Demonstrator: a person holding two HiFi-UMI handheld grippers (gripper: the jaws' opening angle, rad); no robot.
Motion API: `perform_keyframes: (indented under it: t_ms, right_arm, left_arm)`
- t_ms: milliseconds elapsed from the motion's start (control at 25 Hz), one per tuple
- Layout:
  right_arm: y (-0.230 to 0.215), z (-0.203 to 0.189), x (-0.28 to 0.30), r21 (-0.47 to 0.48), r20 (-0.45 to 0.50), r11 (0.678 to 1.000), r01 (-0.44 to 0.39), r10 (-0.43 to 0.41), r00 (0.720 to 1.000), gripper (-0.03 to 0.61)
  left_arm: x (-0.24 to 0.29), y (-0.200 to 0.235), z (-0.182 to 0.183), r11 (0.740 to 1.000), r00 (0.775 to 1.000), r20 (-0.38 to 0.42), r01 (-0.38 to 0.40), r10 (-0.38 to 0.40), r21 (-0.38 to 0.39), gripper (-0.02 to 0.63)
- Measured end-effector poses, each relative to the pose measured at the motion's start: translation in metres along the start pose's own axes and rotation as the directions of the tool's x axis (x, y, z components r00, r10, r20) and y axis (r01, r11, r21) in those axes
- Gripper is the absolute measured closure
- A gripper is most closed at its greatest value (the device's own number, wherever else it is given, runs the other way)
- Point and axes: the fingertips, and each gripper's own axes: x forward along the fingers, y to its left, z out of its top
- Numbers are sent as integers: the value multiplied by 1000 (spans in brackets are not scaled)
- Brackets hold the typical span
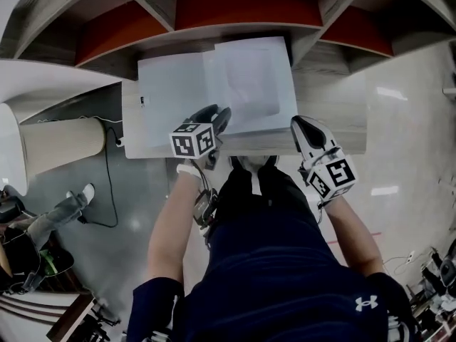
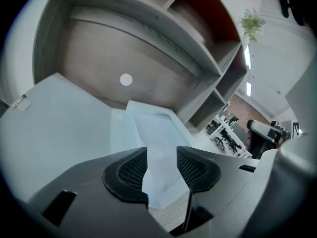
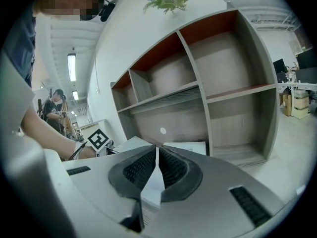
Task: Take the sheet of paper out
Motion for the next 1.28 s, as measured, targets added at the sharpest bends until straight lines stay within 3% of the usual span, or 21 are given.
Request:
perform_keyframes:
  t_ms: [200,320,560,840,1040,1280]
  right_arm:
    - [-4,-13,8,38,-20,999,13,-12,1000,565]
    - [-4,-20,9,61,-28,998,17,-16,999,565]
    - [-4,-32,8,95,-36,995,32,-29,999,565]
    - [-8,-33,9,134,-26,990,53,-50,998,565]
    - [-14,-32,4,203,-11,977,71,-70,997,565]
    - [-15,-26,-8,243,13,965,94,-101,995,565]
  left_arm:
    - [44,13,-13,999,991,-124,38,-41,-30,381]
    - [65,20,-25,1000,981,-193,22,-26,-20,370]
    - [88,25,-35,999,967,-256,-17,9,-30,368]
    - [97,29,-39,993,956,-295,-43,7,-114,368]
    - [98,19,-49,991,934,-353,6,-53,-133,377]
    - [105,5,-53,941,906,-354,118,-233,-317,397]
